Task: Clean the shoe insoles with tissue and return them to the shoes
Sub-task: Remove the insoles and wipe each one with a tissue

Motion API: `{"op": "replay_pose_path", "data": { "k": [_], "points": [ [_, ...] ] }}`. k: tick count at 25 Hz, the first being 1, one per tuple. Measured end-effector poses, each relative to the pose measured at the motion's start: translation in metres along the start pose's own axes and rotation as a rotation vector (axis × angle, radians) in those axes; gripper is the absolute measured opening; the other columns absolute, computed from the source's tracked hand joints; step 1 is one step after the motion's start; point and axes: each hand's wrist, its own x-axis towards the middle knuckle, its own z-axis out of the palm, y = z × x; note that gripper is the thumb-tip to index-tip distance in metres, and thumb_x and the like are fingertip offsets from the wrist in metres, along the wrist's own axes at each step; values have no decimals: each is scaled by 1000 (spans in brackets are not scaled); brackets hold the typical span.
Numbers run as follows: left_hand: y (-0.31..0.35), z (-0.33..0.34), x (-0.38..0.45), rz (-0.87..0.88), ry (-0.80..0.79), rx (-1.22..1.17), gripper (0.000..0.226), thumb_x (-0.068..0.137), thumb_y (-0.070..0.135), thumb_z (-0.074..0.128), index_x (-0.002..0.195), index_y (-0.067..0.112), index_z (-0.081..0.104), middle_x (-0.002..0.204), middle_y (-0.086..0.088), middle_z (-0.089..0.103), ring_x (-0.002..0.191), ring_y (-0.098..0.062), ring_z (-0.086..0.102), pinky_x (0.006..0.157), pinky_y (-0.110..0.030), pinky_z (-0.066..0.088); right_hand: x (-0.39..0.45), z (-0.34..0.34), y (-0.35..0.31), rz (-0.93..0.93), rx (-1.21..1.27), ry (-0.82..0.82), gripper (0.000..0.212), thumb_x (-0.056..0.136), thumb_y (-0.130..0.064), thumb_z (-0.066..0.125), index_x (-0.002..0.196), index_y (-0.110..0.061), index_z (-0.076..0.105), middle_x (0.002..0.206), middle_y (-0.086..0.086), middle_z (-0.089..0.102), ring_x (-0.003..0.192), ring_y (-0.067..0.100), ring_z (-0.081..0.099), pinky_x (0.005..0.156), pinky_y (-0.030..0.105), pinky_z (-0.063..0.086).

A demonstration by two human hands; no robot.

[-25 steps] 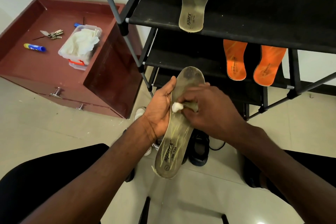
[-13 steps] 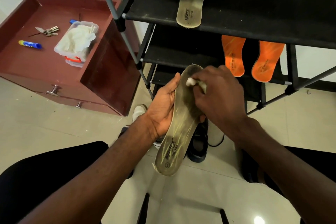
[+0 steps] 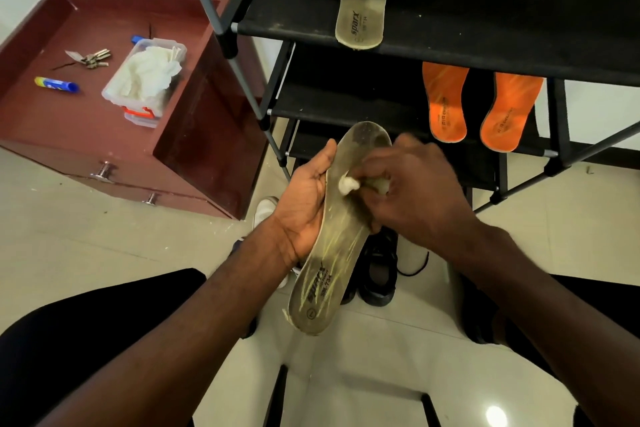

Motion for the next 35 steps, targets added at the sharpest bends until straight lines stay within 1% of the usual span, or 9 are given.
{"op": "replay_pose_path", "data": {
  "k": [3, 6, 11, 15, 19, 22, 26, 30, 35],
  "points": [
    [-3, 6, 1, -9, -4, 6, 62, 109, 55, 34, 123, 8, 72, 113, -14, 74, 101, -27, 72, 91, -44, 58, 11, 2, 3, 157, -60, 191, 25, 88, -19, 73, 111, -25, 79, 103, -8, 76, 92, 19, 54, 83, 45, 47],
    [2, 0, 3, 23, 21, -21, 60, 109, 53, 38, 139, 6, 63, 132, -16, 68, 114, -28, 69, 101, -44, 55, 5, 8, -11, -2, 195, 0, 24, 85, -19, 77, 108, -25, 80, 102, -14, 75, 98, 12, 59, 96, 48, 49],
    [-1, 1, 2, 22, 21, -20, 61, 110, 53, 35, 130, 6, 69, 123, -16, 72, 112, -29, 70, 108, -47, 48, 11, 4, 1, 135, 42, 90, 24, 87, -19, 74, 110, -23, 79, 103, -8, 75, 93, 17, 55, 86, 50, 51],
    [7, -6, 3, 46, 34, -23, 64, 110, 52, 36, 142, 3, 61, 149, -16, 58, 137, -29, 57, 119, -43, 41, -4, 10, -15, -111, 217, -109, 21, 83, -21, 76, 103, -26, 80, 95, -17, 73, 89, 11, 57, 79, 40, 51],
    [6, -7, 4, 67, 78, -59, 62, 108, 54, 36, 130, 5, 68, 123, -16, 73, 113, -29, 71, 101, -43, 55, 6, 9, -5, 20, 118, 36, 20, 84, -20, 76, 103, -23, 80, 95, -12, 73, 88, 13, 53, 77, 43, 52],
    [9, -9, 5, 73, 32, -62, 67, 110, 54, 35, 151, 4, 51, 154, -16, 53, 144, -34, 49, 124, -48, 32, -3, 11, -19, -166, 230, -154, 20, 84, -20, 74, 102, -27, 80, 93, -17, 69, 89, 11, 53, 75, 36, 48],
    [3, -7, 4, 57, 66, -43, 64, 109, 55, 35, 130, 6, 69, 125, -15, 72, 117, -28, 69, 104, -41, 55, 4, 8, -8, -24, 82, 20, 19, 83, -17, 76, 101, -24, 80, 95, -12, 72, 87, 12, 51, 77, 44, 52],
    [7, -10, 6, 53, 38, -44, 68, 109, 55, 35, 151, 5, 51, 154, -16, 52, 145, -33, 47, 125, -47, 32, -8, 11, -20, -211, 115, -153, 21, 85, -19, 74, 104, -28, 78, 96, -17, 69, 89, 12, 51, 72, 33, 43],
    [3, -10, 7, 46, 82, -20, 61, 108, 55, 38, 136, 7, 65, 137, -18, 66, 128, -30, 63, 111, -44, 49, 3, 9, -6, -33, 51, 18, 17, 86, -18, 72, 102, -22, 79, 96, -10, 71, 88, 13, 49, 75, 38, 47]
  ]
}}
